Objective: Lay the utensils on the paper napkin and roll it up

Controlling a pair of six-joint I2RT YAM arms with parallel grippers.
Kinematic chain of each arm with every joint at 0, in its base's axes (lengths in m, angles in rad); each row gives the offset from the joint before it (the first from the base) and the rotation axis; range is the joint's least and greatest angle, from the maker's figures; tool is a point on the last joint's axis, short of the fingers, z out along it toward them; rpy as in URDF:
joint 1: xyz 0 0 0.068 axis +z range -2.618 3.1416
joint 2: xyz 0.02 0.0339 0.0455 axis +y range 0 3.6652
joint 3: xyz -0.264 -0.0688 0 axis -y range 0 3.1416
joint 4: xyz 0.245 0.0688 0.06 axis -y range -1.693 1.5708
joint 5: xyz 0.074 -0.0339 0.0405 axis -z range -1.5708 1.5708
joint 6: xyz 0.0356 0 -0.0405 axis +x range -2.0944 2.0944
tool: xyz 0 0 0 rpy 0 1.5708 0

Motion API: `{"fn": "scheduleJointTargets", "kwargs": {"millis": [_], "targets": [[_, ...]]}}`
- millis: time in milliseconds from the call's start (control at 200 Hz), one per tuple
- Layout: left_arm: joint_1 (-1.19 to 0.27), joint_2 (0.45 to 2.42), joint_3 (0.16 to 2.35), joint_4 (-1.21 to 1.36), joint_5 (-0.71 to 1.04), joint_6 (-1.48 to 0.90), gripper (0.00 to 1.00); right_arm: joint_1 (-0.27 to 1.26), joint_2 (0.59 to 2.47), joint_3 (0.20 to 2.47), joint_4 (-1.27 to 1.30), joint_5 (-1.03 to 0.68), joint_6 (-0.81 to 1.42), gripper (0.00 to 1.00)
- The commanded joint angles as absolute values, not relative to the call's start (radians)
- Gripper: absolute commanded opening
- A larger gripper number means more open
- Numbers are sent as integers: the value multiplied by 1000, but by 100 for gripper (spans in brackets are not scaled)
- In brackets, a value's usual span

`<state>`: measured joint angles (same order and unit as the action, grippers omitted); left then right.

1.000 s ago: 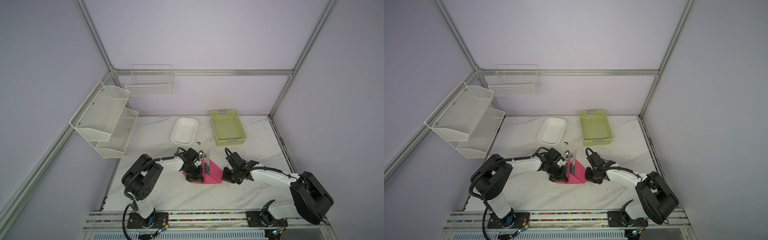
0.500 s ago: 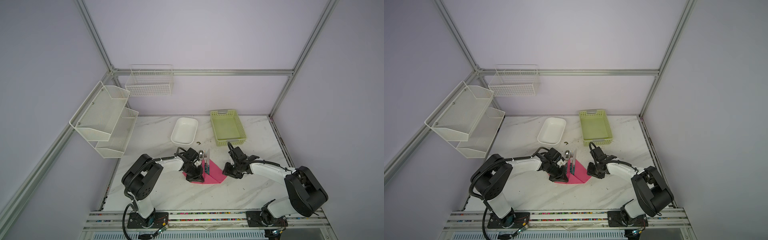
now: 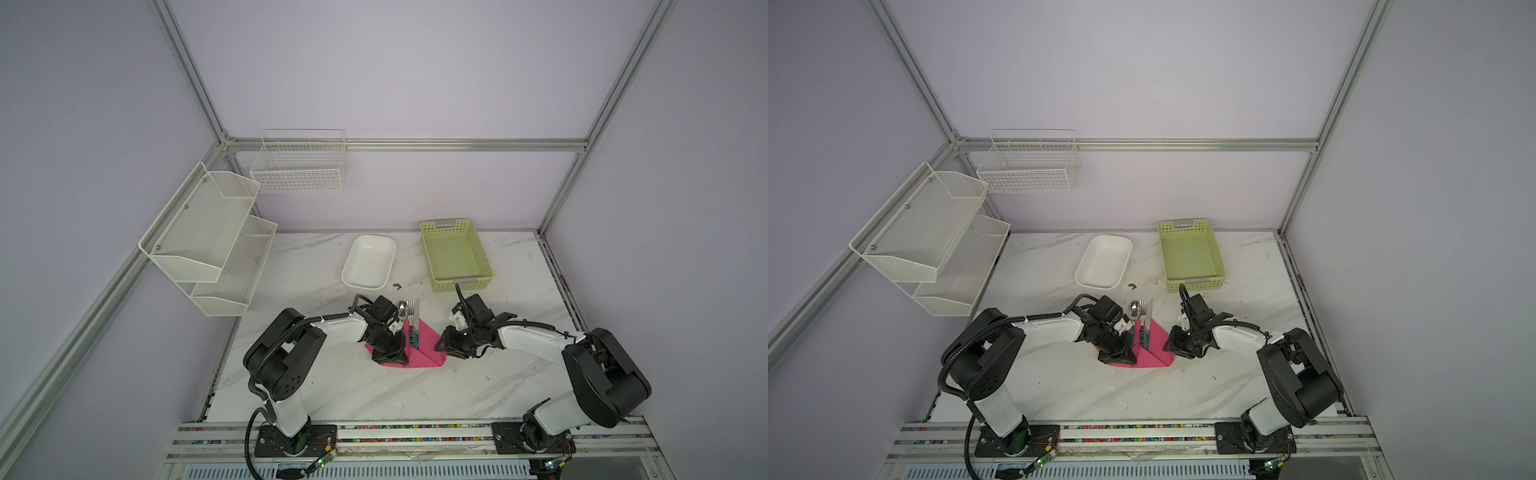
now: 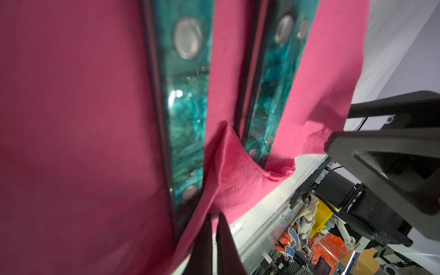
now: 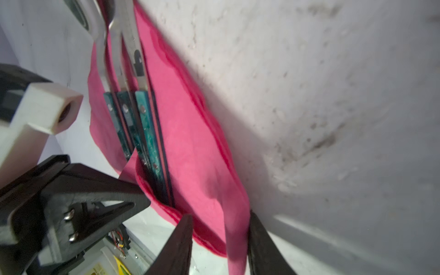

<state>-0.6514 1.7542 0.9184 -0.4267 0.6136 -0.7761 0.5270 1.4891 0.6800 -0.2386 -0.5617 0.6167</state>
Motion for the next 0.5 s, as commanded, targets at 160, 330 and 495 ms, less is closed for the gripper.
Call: {"fn": "scheduleJointTargets", "kwargs": {"millis": [160, 330, 495], "targets": [[-653, 1760, 979, -433, 603, -793, 8, 521, 1423, 622, -136, -702, 666, 46], [-653, 1759, 981, -433, 603, -792, 8, 501, 1403, 635, -163, -612, 676, 48], [-653, 1756, 976, -433, 603, -793, 8, 483, 1378, 637, -183, -577, 680, 48]]}}
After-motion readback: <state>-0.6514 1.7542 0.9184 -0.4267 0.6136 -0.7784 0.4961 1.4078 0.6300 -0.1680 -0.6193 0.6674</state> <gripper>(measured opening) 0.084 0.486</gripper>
